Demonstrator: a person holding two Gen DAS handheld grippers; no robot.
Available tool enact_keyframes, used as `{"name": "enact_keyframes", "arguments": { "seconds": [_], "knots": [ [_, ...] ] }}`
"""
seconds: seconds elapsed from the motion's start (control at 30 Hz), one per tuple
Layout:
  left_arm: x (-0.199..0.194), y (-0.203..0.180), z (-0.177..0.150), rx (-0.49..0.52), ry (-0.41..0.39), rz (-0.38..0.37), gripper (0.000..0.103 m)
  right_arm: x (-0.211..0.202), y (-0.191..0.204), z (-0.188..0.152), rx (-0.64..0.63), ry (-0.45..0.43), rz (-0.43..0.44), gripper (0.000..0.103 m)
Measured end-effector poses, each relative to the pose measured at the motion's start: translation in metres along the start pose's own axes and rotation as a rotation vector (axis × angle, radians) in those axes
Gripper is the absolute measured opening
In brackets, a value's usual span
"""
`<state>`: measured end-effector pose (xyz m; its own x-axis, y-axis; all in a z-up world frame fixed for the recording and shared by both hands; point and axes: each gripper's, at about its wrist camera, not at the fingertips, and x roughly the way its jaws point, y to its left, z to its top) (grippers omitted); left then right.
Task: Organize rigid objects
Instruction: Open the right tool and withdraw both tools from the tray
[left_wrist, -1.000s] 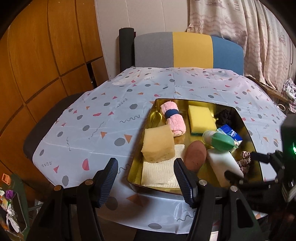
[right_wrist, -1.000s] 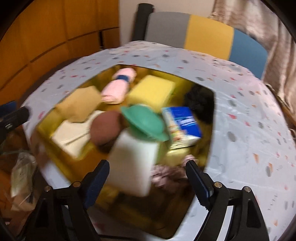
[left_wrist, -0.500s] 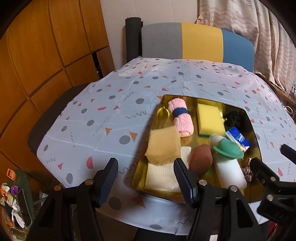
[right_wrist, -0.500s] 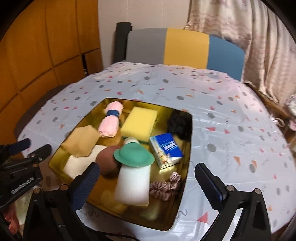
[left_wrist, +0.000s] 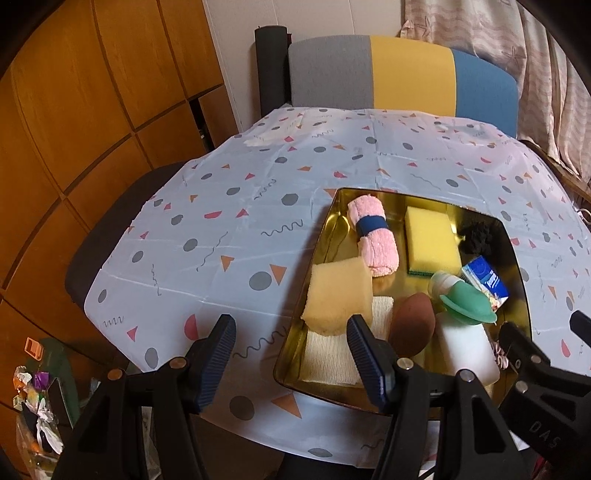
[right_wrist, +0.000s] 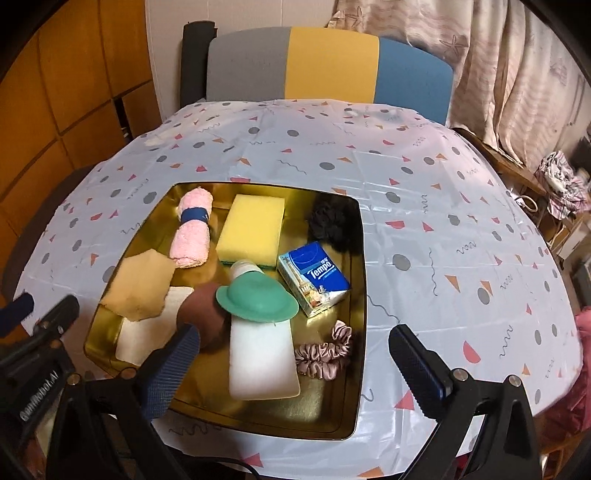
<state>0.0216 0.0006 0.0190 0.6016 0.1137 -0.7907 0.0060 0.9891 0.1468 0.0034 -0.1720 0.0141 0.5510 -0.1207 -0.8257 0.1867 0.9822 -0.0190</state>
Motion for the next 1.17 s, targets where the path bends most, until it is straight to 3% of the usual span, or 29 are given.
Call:
{"name": "enact_keyframes", "arguments": {
  "seconds": [1.17],
  "knots": [
    [0.005, -0.014, -0.003, 0.047, 0.062, -0.029, 0.063, 0.01, 0.001, 0.002, 0.01, 0.02, -0.011, 0.103]
  ]
}}
